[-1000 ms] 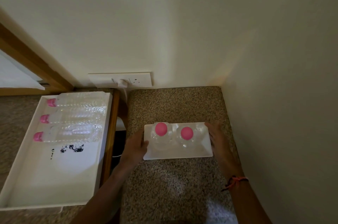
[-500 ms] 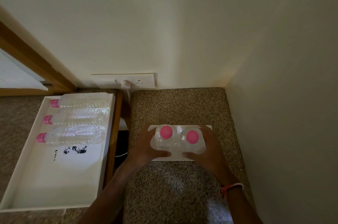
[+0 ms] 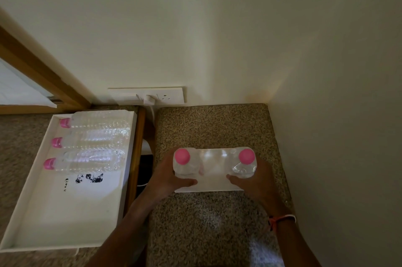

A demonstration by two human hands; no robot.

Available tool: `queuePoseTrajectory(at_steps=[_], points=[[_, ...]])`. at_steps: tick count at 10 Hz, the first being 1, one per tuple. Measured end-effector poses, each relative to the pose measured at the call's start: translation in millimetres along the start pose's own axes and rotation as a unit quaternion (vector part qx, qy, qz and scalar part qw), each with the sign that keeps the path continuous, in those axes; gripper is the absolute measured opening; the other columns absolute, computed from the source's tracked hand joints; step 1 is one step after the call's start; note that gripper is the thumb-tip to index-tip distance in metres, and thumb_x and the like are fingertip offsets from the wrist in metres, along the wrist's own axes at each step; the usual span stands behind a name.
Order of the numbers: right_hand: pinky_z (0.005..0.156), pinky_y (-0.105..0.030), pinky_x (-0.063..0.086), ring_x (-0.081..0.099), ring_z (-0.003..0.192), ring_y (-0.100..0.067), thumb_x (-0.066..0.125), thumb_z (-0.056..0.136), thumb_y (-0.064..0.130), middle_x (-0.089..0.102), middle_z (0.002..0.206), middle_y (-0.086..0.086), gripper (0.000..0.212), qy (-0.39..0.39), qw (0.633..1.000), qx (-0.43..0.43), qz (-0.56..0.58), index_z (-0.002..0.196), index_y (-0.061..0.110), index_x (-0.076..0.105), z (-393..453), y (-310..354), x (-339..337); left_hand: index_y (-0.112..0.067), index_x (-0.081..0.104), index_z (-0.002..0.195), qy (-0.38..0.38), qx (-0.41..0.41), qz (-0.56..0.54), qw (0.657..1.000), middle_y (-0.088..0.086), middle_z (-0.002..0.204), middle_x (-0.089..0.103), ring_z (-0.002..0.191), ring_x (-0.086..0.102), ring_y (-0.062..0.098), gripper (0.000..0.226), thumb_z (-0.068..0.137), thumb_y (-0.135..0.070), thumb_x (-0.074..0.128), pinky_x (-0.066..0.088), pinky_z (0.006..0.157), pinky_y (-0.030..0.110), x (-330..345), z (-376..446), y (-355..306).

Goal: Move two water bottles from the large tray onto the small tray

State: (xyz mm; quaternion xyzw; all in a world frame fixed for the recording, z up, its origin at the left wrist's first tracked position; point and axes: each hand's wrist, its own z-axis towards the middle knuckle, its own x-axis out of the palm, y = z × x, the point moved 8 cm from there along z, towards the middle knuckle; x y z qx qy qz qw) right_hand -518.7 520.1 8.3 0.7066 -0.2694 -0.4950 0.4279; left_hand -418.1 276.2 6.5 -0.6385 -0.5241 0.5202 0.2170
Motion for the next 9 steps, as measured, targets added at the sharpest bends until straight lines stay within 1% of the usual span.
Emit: queuePoseTrajectory(at_steps=[1,2,3,4,5,6,7,8,9], points=[[0.067,0.000,0.049,0.065,0.086,0.019,0.094,0.046,0.033,0.067,0.091,0.044,0.064,0.006,1.000,0.001,-0.011,0.091,0.066,0.061,1,-2,0,-0.018,0.055,0.135,-0.010,-0.007,-0.001,1.000,0.001,0.129,0.066,0.121,0.063,0.018,0.086,0.060,-0.017,0.097,0.054,0.105,0.041,-1,0,3],[0.067,0.003,0.047,0.063,0.085,0.021,0.091,0.047,0.038,0.065,0.090,0.047,0.056,0.019,1.000,0.005,-0.025,0.087,0.062,0.060,2,-1,2,-0.018,0.053,0.136,-0.011,-0.004,0.020,1.000,0.003,0.132,0.064,0.122,0.061,0.017,0.088,0.060,-0.022,0.098,0.052,0.107,0.045,1,1,3],[0.069,0.004,0.046,0.062,0.087,0.023,0.087,0.045,0.047,0.061,0.095,0.051,0.057,0.018,1.000,0.007,-0.023,0.090,0.067,0.058,1,-1,3,-0.017,0.051,0.138,-0.021,-0.004,0.027,0.999,0.005,0.136,0.059,0.126,0.057,0.020,0.094,0.057,-0.023,0.099,0.049,0.110,0.047,2,0,2],[0.067,0.006,0.044,0.060,0.087,0.026,0.083,0.043,0.055,0.059,0.094,0.054,0.056,0.013,1.000,0.008,-0.023,0.091,0.069,0.056,2,-4,3,-0.017,0.051,0.137,-0.027,0.005,0.032,0.999,0.006,0.139,0.056,0.128,0.054,0.022,0.095,0.056,-0.024,0.100,0.045,0.112,0.048,3,0,-1],[0.067,0.006,0.043,0.060,0.087,0.025,0.083,0.045,0.055,0.060,0.095,0.052,0.053,0.014,0.999,0.007,-0.029,0.089,0.066,0.057,2,-7,4,-0.023,0.051,0.135,-0.026,0.015,0.030,0.999,0.006,0.141,0.054,0.130,0.051,0.024,0.091,0.058,-0.023,0.099,0.044,0.113,0.051,4,0,-3],[0.069,0.006,0.044,0.060,0.088,0.025,0.085,0.046,0.055,0.060,0.095,0.052,0.050,0.016,0.999,-0.002,-0.040,0.088,0.059,0.057,2,-9,5,-0.034,0.048,0.129,-0.031,0.021,0.033,0.999,0.006,0.141,0.054,0.131,0.051,0.024,0.087,0.059,-0.023,0.098,0.044,0.113,0.050,3,-3,-7],[0.070,0.005,0.044,0.061,0.089,0.023,0.086,0.047,0.054,0.064,0.094,0.046,0.054,0.031,0.998,-0.005,-0.046,0.092,0.055,0.057,4,-11,5,-0.033,0.050,0.129,-0.028,0.029,0.043,0.998,0.006,0.139,0.055,0.130,0.051,0.025,0.086,0.059,-0.023,0.098,0.044,0.113,0.051,4,-1,-9],[0.070,0.005,0.044,0.064,0.093,0.008,0.093,0.053,0.041,0.062,0.091,0.033,0.067,0.102,0.991,-0.004,-0.089,0.108,0.049,0.056,4,-7,7,-0.024,0.050,0.136,0.005,0.024,0.059,0.998,0.006,0.141,0.052,0.132,0.049,0.026,0.089,0.060,-0.023,0.097,0.043,0.114,0.053,5,-3,-11],[0.074,-0.003,0.045,0.061,0.112,-0.008,0.095,0.058,0.023,0.059,0.114,0.025,0.090,0.189,0.975,-0.007,-0.114,0.137,0.034,0.052,10,-2,0,-0.017,0.040,0.147,0.049,0.019,0.076,0.996,0.013,0.150,0.042,0.142,0.038,0.031,0.095,0.066,-0.016,0.089,0.037,0.118,0.057,3,-1,-10]])
